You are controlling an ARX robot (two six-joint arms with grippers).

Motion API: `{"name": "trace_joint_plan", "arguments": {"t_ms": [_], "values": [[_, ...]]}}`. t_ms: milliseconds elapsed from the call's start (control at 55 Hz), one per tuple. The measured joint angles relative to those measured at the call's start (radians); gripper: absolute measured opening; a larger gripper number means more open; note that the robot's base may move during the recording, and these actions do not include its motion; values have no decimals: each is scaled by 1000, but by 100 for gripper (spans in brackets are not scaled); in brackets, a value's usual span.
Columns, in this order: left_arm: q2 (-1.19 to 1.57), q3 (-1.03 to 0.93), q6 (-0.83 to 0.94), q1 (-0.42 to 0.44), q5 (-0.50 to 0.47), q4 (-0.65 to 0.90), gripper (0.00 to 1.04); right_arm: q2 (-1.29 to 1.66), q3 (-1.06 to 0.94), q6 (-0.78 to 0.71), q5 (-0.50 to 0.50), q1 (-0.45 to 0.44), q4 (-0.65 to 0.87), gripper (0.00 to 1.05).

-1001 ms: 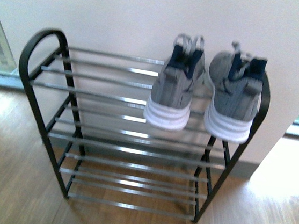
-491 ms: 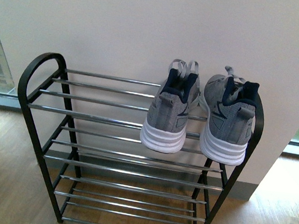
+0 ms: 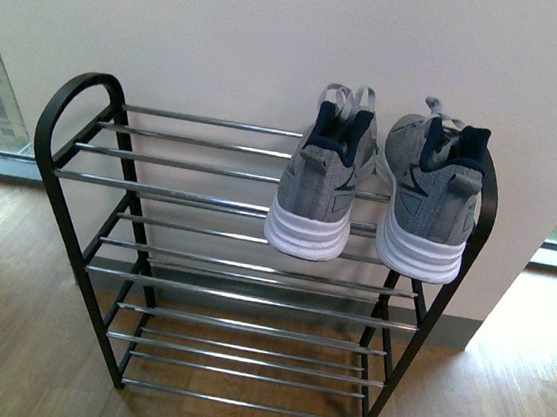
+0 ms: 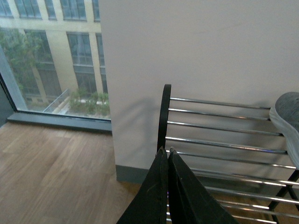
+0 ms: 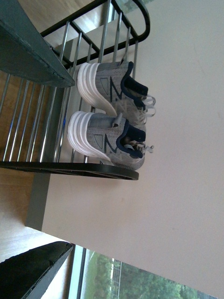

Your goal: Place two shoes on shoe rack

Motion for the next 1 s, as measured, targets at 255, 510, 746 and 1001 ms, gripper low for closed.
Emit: {"name": "trace_joint_plan", "arguments": {"t_ms": [255,510,746,1001], "values": [[-145,-28,1,0,0,-99,1,0,0,0,0,0,0,95],[-278,-28,1,0,0,-229,1,0,0,0,0,0,0,95],[-346,-28,1,0,0,-296,1,0,0,0,0,0,0,95],[-471,-28,1,0,1,-448,1,0,0,0,0,0,0,95]]}}
